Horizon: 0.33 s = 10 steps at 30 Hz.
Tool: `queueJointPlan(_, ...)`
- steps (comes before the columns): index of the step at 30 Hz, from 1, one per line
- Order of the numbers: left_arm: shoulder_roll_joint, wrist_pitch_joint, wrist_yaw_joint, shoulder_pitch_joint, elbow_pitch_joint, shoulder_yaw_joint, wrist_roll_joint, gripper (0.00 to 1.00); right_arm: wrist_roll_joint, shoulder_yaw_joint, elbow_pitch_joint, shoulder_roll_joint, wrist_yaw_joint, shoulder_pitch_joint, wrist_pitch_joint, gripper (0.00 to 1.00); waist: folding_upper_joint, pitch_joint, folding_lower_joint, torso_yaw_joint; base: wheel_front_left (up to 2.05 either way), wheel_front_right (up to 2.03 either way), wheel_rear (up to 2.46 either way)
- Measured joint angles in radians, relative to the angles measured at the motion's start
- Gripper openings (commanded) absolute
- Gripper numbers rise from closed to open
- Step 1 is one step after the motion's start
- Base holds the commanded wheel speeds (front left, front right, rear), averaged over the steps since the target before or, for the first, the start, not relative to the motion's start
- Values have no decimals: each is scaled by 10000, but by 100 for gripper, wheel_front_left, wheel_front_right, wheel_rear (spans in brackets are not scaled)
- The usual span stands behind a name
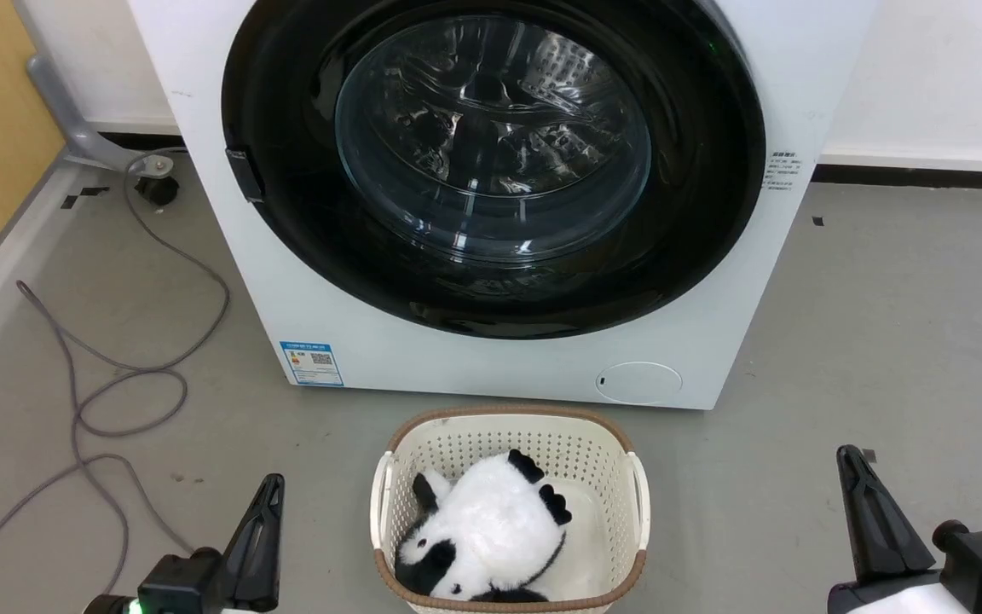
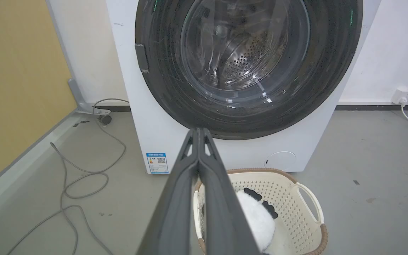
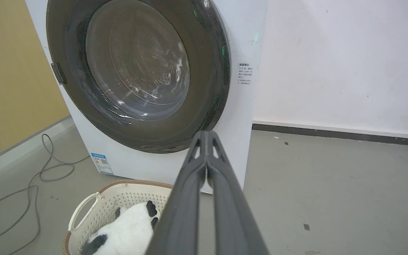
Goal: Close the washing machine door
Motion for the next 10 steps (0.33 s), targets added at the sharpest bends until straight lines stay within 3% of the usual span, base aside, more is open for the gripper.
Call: queueJointPlan(10, -27, 182, 86, -71, -58, -2, 98, 0, -17, 73, -33, 0, 0, -34, 188, 0, 0, -14, 1, -69, 0, 0, 0)
